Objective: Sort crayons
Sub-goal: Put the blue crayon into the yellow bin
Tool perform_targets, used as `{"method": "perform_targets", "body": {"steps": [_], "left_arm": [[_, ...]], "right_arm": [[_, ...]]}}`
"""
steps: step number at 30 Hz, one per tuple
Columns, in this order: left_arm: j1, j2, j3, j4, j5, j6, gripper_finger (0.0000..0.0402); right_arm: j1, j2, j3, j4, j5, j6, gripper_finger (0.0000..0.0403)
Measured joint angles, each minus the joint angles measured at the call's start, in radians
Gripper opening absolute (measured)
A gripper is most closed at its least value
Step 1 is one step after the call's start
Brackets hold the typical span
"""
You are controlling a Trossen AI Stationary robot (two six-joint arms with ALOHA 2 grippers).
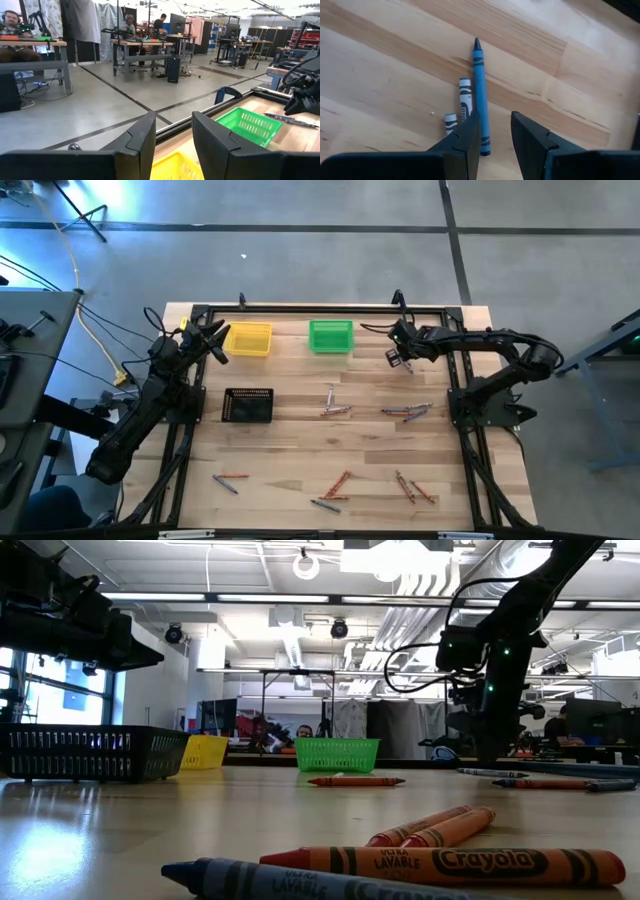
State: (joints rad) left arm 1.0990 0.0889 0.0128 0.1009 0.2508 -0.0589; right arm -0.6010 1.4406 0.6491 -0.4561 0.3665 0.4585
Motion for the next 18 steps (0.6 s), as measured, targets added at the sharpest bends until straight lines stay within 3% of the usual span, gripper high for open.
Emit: {"method": "perform_targets", "body": {"steps": [18], "left_arm": [[0.0, 0.0, 0.0, 0.0, 0.0, 0.0, 0.0117]], "right_arm": [[0.01, 0.0, -0.108, 0.165, 0.019, 0.079, 0.01]]}}
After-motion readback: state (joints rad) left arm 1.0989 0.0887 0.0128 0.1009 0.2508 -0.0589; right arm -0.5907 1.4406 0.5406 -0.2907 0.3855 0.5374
